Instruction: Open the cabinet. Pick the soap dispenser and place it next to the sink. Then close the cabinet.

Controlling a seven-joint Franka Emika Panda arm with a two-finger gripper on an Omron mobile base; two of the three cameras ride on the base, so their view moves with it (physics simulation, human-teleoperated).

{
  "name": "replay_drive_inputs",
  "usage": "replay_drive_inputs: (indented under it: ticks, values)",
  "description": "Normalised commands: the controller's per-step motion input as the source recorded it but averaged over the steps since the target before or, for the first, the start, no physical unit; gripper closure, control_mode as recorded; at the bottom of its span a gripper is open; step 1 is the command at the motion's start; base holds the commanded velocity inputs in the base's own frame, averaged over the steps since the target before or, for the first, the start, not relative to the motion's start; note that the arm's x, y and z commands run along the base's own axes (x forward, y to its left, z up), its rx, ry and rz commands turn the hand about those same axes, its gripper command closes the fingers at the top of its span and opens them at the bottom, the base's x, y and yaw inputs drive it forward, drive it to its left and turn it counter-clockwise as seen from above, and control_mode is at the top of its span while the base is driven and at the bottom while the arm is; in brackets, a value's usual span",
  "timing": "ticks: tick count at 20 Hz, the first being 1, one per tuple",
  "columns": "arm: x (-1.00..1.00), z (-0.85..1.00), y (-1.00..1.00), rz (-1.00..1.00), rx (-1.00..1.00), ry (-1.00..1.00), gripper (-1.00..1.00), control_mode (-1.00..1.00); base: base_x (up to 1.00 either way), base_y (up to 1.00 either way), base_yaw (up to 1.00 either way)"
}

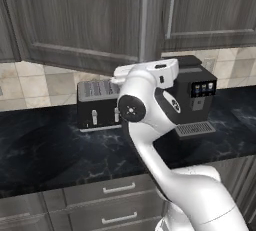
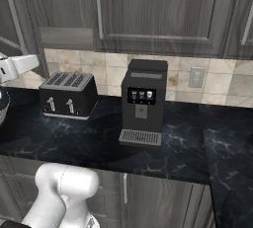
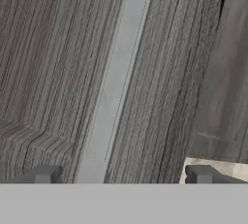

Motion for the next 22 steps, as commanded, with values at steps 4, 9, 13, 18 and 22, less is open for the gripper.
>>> replay_drive_inputs:
  ticks: [4, 9, 13, 18, 22]
  values:
    - [0.39, 0.00, -0.40, 0.04, -0.04, 0.00, -1.00, -1.00, 0.00, 0.00, 0.00]
    - [0.44, 0.01, -0.30, 0.03, -0.04, 0.00, -1.00, -1.00, 0.00, 0.00, 0.00]
    - [0.44, 0.07, -0.22, 0.00, -0.07, 0.04, -1.00, -1.00, 0.00, 0.00, 0.00]
    - [0.46, 0.22, -0.21, 0.00, -0.11, 0.08, -1.00, -1.00, 0.00, 0.00, 0.00]
    - [0.54, 0.15, -0.24, 0.00, -0.14, 0.11, -1.00, -1.00, 0.00, 0.00, 0.00]
